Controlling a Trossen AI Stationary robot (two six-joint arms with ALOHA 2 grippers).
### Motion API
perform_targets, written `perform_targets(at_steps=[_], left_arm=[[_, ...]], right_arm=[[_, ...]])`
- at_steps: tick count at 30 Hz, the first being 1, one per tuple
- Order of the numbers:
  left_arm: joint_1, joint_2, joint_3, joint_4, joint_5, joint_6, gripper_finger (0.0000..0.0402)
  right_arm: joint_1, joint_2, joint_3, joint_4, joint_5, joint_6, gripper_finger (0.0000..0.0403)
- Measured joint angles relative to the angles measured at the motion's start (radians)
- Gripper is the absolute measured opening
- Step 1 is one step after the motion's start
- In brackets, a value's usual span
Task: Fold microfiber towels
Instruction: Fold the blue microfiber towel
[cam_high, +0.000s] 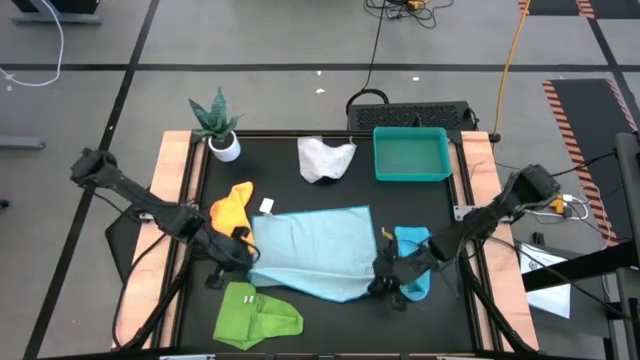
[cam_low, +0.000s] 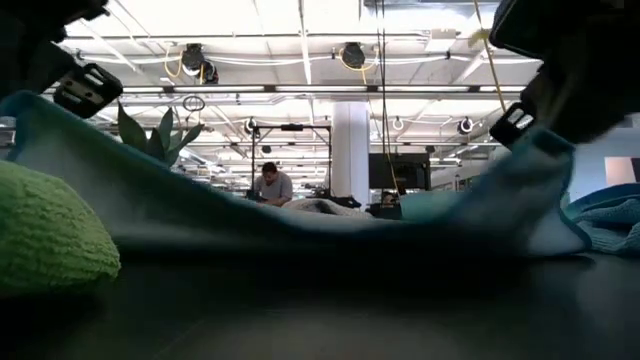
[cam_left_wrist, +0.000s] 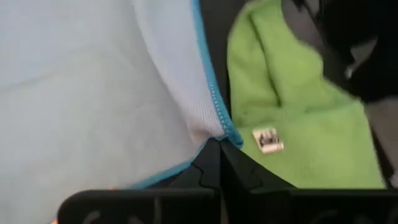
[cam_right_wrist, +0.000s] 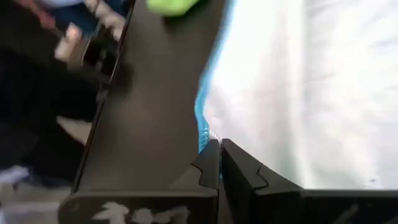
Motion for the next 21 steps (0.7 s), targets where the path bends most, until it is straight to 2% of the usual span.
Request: perform_targets(at_steps=[5, 10, 21], left_arm=[[0.068, -0.037, -0.003, -0.055, -0.035, -0.084, 0.0001], [0.128, -0.016, -0.020, -0.075, -0.085, -0.126, 0.0000], [0.310, 0.010, -0.020, -0.170, -0.108, -0.066, 0.0000]], right_arm=[[-0.130, -0.122, -0.029, 0.003, 0.057, 0.083, 0.0000], [-0.277, -0.136, -0.033, -0.045, 0.086, 0.154, 0.0000], [-0.444, -0.135, -0.033, -0.203, 0.149, 0.147, 0.0000]])
